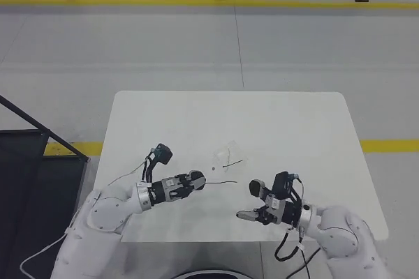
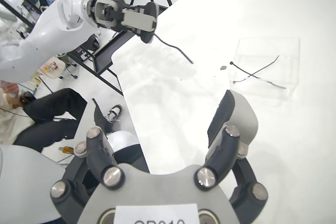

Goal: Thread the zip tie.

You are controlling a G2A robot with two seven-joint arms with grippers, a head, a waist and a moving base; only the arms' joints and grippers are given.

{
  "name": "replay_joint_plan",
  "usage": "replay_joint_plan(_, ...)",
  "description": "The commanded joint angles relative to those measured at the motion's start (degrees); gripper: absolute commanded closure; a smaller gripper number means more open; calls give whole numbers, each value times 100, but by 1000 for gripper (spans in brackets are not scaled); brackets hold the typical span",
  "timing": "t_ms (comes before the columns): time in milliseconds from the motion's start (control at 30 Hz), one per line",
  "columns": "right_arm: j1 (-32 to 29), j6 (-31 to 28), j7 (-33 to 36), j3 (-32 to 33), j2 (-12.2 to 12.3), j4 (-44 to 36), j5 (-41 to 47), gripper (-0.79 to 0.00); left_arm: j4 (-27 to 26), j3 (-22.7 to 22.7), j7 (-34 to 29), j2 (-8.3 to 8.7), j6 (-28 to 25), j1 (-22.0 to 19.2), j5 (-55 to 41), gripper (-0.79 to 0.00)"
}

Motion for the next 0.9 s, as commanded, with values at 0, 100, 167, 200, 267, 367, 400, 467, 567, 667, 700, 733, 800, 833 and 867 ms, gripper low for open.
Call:
replay_joint_plan(0,178,569,414,-27,6,92,386,-785,-10,-15,31,16,-87,35,-16,0)
replay_joint_plan(100,178,569,414,-27,6,92,386,-785,-24,-37,70,42,-99,95,48,0)
replay_joint_plan(167,178,569,414,-27,6,92,386,-785,-24,-37,70,42,-99,95,48,0)
replay_joint_plan(200,178,569,414,-27,6,92,386,-785,-24,-37,70,42,-99,95,48,0)
replay_joint_plan(267,178,569,414,-27,6,92,386,-785,-24,-37,70,42,-99,95,48,0)
replay_joint_plan(367,178,569,414,-27,6,92,386,-785,-24,-37,70,42,-99,95,48,0)
replay_joint_plan(400,178,569,414,-27,6,92,386,-785,-24,-37,70,42,-99,95,48,0)
replay_joint_plan(467,178,569,414,-27,6,92,386,-785,-24,-37,70,42,-99,95,48,0)
replay_joint_plan(567,178,569,414,-27,6,92,386,-785,-24,-37,70,42,-99,95,48,0)
replay_joint_plan(667,178,569,414,-27,6,92,386,-785,-24,-37,70,42,-99,95,48,0)
replay_joint_plan(700,178,569,414,-27,6,92,386,-785,-24,-37,70,42,-99,95,48,0)
replay_joint_plan(733,178,569,414,-27,6,92,386,-785,-24,-37,70,42,-99,95,48,0)
replay_joint_plan(800,178,569,414,-27,6,92,386,-785,-24,-37,70,42,-99,95,48,0)
replay_joint_plan(833,178,569,414,-27,6,92,386,-785,-24,-37,70,42,-99,95,48,0)
replay_joint_plan(867,178,569,414,-27,6,92,386,-785,-28,-33,90,42,-85,99,56,0)
